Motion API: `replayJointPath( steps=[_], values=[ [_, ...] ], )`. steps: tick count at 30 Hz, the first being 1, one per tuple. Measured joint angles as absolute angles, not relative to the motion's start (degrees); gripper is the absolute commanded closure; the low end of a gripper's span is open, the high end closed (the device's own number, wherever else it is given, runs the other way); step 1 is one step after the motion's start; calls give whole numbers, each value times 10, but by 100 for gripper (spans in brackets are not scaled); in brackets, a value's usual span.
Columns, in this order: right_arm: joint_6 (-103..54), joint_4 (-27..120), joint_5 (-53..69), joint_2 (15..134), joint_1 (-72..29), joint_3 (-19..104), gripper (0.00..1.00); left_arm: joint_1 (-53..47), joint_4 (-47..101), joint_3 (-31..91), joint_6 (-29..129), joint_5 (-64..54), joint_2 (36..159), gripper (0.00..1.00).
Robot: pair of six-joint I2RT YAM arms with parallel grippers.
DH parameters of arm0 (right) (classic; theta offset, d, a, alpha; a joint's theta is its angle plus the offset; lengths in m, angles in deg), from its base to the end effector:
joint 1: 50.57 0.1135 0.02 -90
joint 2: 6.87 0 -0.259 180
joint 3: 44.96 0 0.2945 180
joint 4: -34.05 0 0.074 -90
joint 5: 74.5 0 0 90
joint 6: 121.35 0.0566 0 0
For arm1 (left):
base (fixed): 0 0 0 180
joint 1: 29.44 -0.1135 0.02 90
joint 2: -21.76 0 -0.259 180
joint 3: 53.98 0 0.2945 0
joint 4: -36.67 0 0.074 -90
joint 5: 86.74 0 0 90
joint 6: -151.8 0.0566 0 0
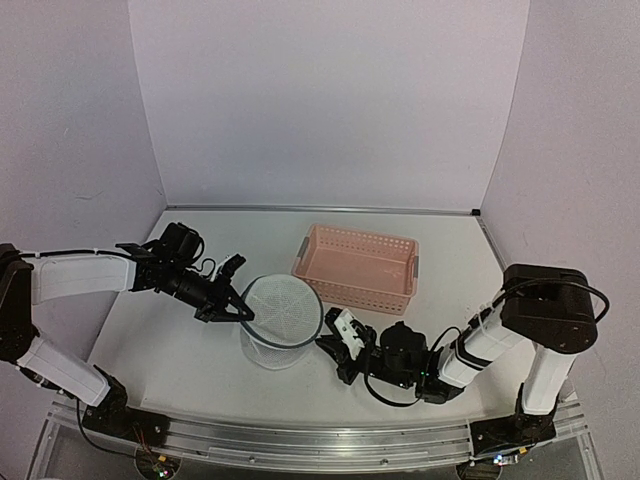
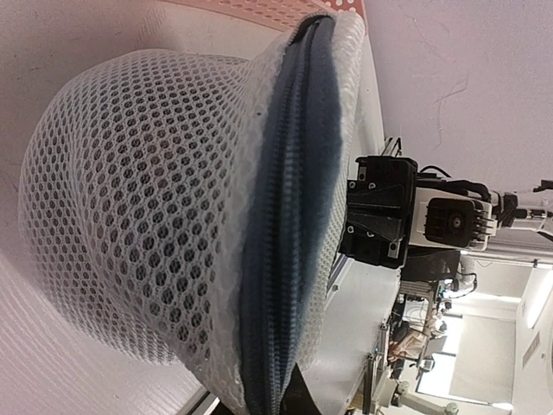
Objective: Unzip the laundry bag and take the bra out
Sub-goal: Pick up the zipper from the laundry bag, then adjust the laundry bag at the center of the board.
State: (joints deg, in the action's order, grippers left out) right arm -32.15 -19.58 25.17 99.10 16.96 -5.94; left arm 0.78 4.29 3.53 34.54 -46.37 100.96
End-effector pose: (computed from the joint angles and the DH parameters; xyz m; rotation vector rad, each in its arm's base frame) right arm 0.1360 0.3040 0.0616 -0.9355 1.5984 0.6732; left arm 0.2462 -0.1933 0.1695 0.4610 2.6128 -1.4728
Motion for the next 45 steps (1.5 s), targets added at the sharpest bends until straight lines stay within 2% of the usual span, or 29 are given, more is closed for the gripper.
replayJointPath(
  steps=[5,8,12,15,21,28,34,45],
  values=[
    [-308,-195,249,991,170,-61,100,8,42,35,349,-454,1010,61],
    [-299,-184,247,985,170,-62,100,8,39,35,341,-439,1010,46],
    [-283,-151,247,965,171,-62,100,8,33,36,334,-413,1008,33],
    [-267,-119,252,952,177,-52,100,8,17,36,325,-390,995,27],
    [-224,-48,265,948,194,0,100,8,3,23,287,-359,920,10],
    [-149,24,276,948,202,66,100,12,-1,1,222,-353,821,8],
    [-81,59,290,961,208,130,100,38,30,-65,146,-352,768,10],
    [-51,100,299,998,229,177,100,87,241,-202,-59,-322,759,14]
  ],
)
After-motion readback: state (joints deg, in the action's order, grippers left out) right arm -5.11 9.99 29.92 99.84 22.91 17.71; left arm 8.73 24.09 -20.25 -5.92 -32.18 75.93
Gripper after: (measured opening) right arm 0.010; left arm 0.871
